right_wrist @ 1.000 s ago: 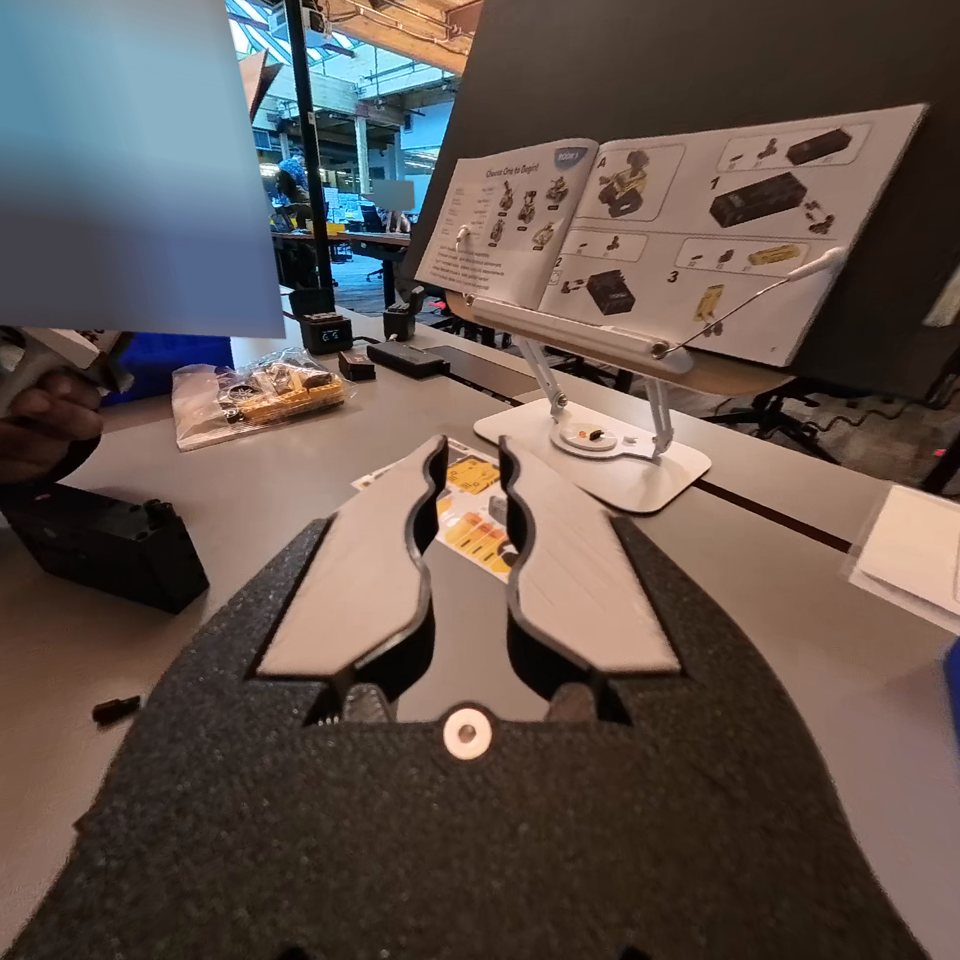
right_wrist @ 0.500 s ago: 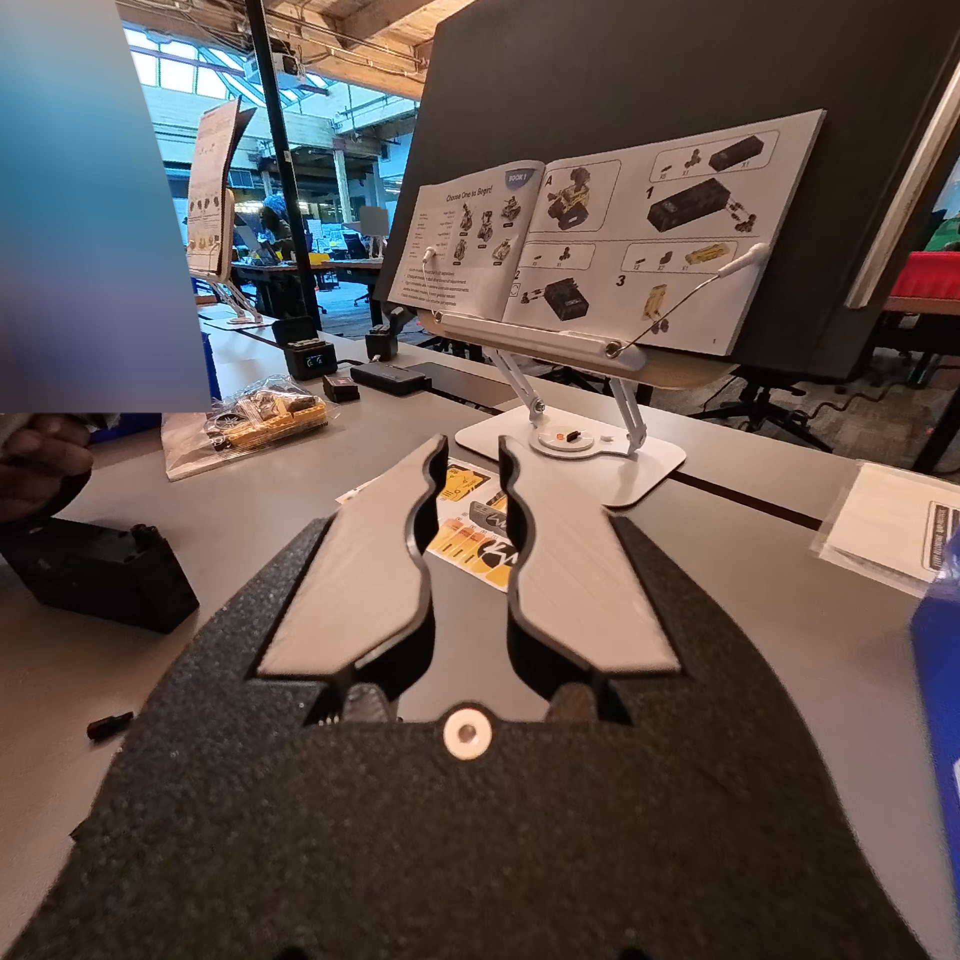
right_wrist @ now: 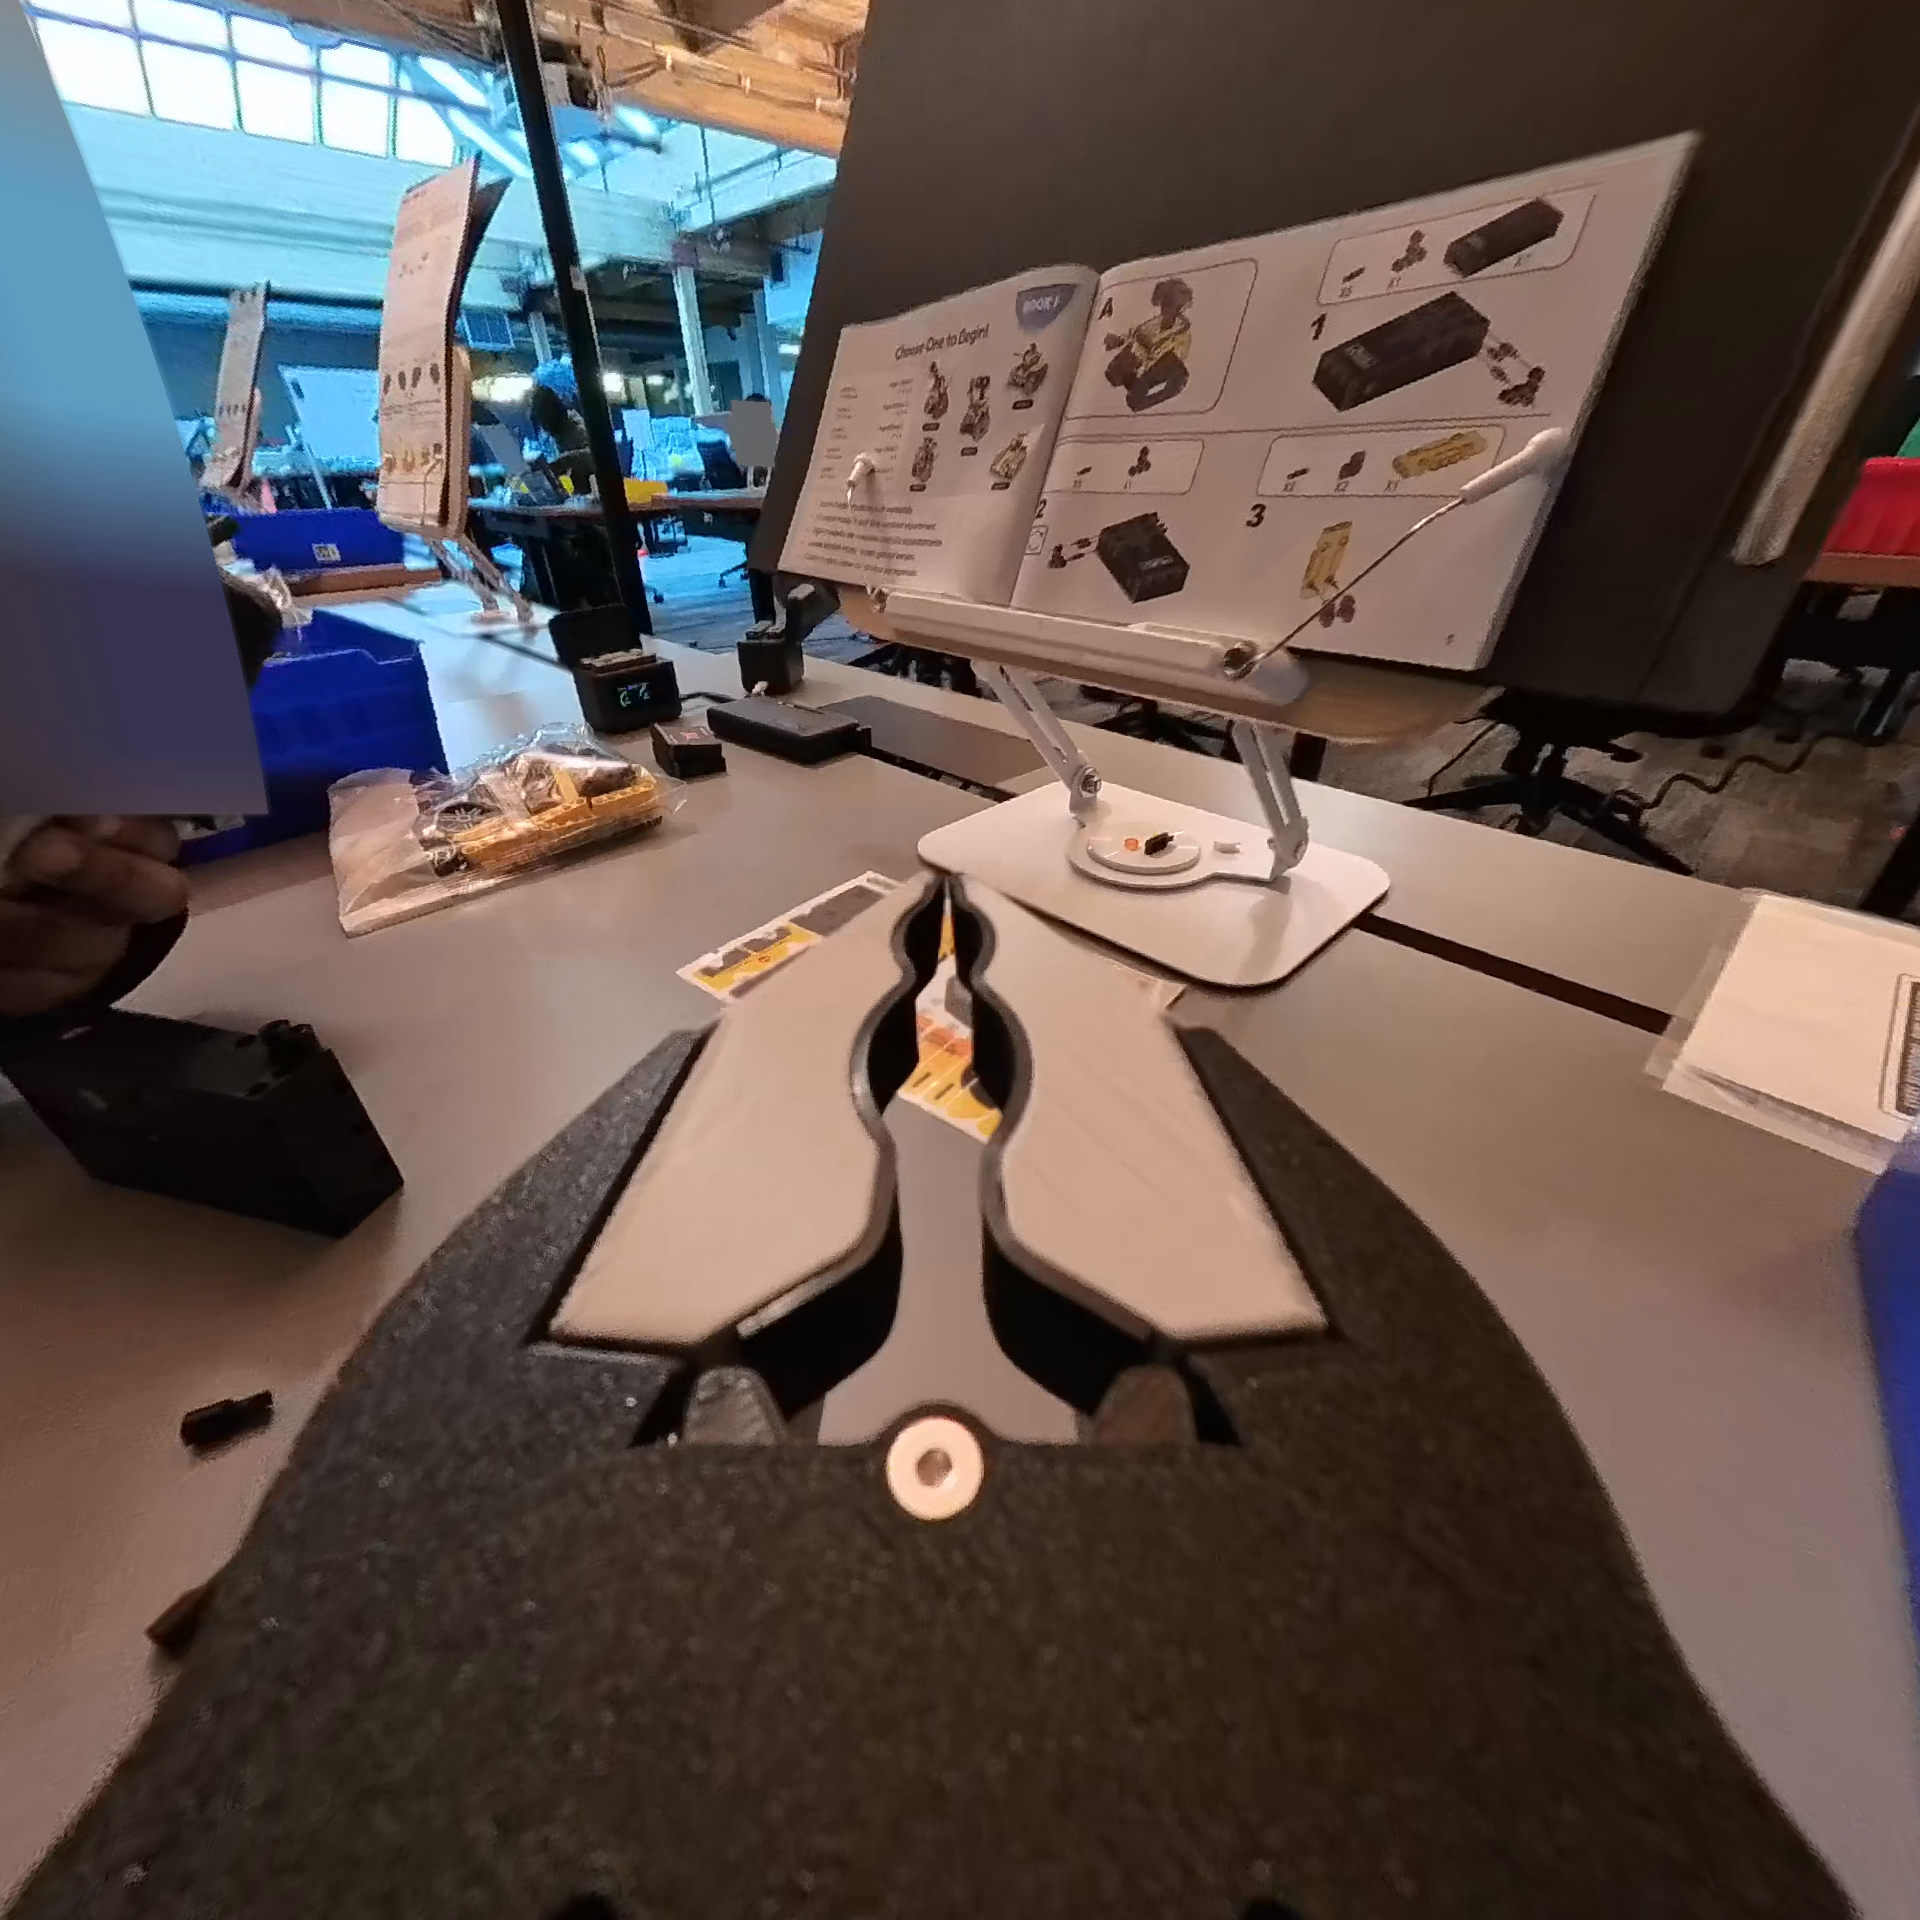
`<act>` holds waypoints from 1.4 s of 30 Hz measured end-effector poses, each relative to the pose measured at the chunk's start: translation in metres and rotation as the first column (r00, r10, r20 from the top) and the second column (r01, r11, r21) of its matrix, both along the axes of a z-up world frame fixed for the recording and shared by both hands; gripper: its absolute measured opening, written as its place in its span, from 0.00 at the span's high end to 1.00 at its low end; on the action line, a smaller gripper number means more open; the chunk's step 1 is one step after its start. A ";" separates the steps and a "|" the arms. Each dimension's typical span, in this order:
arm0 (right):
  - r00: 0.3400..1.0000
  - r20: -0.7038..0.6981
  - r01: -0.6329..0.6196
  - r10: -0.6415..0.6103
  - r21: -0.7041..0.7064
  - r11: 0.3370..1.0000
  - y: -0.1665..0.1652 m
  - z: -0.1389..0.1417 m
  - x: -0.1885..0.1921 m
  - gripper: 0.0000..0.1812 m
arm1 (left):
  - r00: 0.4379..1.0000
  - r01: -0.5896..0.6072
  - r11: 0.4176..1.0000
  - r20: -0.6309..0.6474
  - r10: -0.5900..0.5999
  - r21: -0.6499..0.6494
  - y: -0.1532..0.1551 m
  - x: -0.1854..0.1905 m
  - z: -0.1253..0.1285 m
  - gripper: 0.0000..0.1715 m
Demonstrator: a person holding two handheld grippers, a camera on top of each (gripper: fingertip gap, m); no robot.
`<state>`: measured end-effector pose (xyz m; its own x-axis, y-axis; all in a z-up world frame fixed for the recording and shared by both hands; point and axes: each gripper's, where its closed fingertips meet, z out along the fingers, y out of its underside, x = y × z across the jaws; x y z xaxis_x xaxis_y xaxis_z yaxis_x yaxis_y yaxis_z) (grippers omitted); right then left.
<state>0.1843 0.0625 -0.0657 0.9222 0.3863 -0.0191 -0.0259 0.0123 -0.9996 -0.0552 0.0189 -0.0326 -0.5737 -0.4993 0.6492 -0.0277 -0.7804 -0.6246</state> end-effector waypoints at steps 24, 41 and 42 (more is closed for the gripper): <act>0.998 -0.060 -0.036 0.012 -0.429 0.903 0.013 -0.065 -0.005 1.00 | 0.996 -0.091 0.996 0.011 0.091 -0.002 0.015 -0.009 0.000 0.98; 0.970 -0.105 -0.242 0.219 -0.378 0.893 -0.015 -0.046 -0.009 0.87 | 0.783 -0.525 0.767 -0.144 0.605 0.368 0.081 -0.009 -0.037 0.98; 0.978 -0.050 -0.207 0.204 -0.392 0.896 -0.014 -0.051 -0.007 0.85 | 0.755 -0.531 0.738 -0.162 0.635 0.416 0.084 -0.007 -0.043 0.98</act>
